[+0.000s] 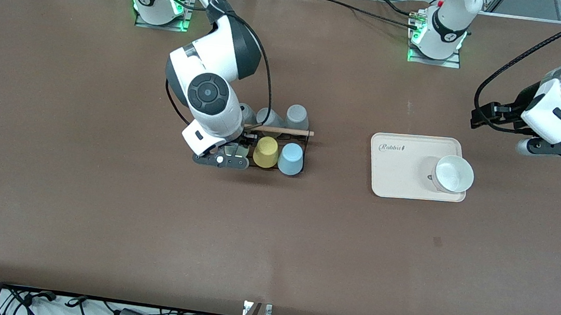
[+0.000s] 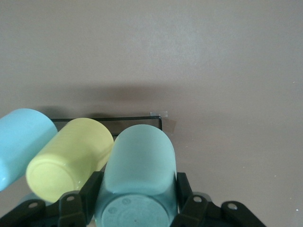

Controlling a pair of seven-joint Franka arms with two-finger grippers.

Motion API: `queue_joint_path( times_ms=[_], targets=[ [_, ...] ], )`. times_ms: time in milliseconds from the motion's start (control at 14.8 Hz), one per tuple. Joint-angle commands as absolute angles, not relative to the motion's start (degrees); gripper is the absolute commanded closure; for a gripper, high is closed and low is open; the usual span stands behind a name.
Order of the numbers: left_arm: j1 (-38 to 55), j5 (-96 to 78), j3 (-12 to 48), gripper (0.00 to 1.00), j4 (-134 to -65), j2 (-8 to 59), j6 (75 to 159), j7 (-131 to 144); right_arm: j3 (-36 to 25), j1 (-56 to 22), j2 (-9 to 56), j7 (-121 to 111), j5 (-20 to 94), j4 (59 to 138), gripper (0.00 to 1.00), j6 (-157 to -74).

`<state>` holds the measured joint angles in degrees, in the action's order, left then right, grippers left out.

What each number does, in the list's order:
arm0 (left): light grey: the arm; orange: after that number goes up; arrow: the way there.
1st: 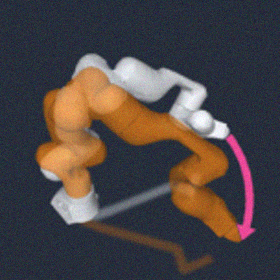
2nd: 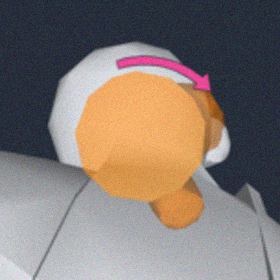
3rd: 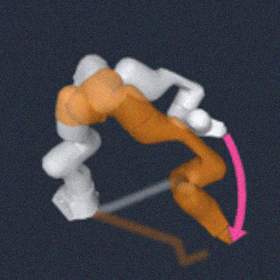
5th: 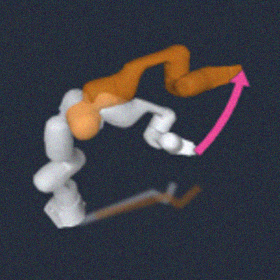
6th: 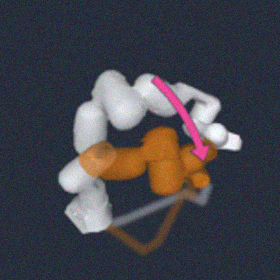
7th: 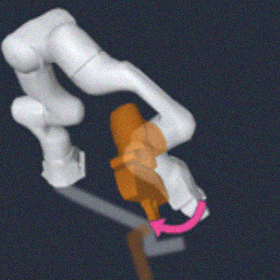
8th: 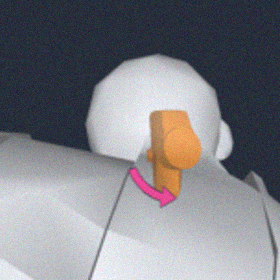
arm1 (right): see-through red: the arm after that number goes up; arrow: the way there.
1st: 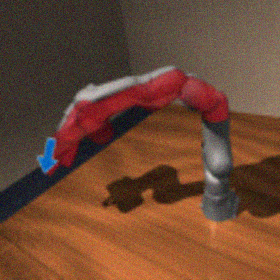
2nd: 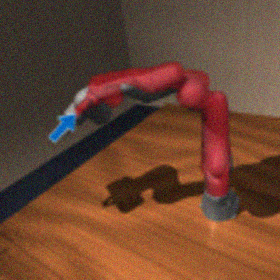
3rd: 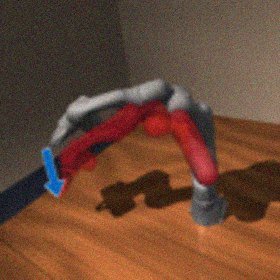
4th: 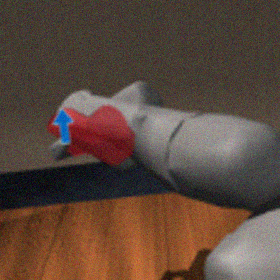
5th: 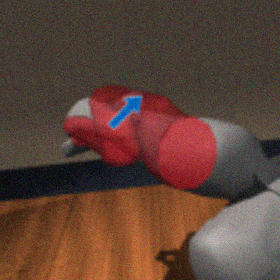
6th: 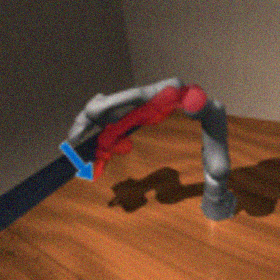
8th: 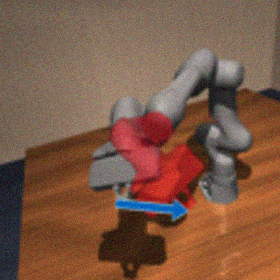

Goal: Hang scattered cups on rack with three cups
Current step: 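Lower the green cup beside the yellow cup and open the right gripper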

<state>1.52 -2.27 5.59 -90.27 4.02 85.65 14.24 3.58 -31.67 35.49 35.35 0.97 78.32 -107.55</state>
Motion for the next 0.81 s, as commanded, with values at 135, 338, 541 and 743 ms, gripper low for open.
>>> queue_joint_path(
  times_ms=[135, 338, 541, 743],
  targets=[
    [1.41, -1.67, 5.89, 0.00, -89.65, 3.87, 84.90, 14.24, 3.60, -32.34, 38.14, 36.21, 1.85, 76.38, 0.73, -109.15],
    [1.41, -1.76, 5.89, 0.00, -89.65, 3.87, 84.90, 14.24, 3.60, -32.61, 39.46, 36.30, 2.46, 76.38, 0.72, -111.79],
    [1.41, -2.46, 5.89, 0.00, -89.65, 3.96, 84.90, 14.24, 3.52, -32.61, 39.99, 36.56, 3.34, 76.46, 0.71, -111.97],
    [1.41, -2.46, 5.89, 0.00, -89.65, 3.96, 84.90, 14.24, 3.52, -32.52, 39.99, 36.47, 3.43, 76.46, 0.01, -111.80]
  ],
)
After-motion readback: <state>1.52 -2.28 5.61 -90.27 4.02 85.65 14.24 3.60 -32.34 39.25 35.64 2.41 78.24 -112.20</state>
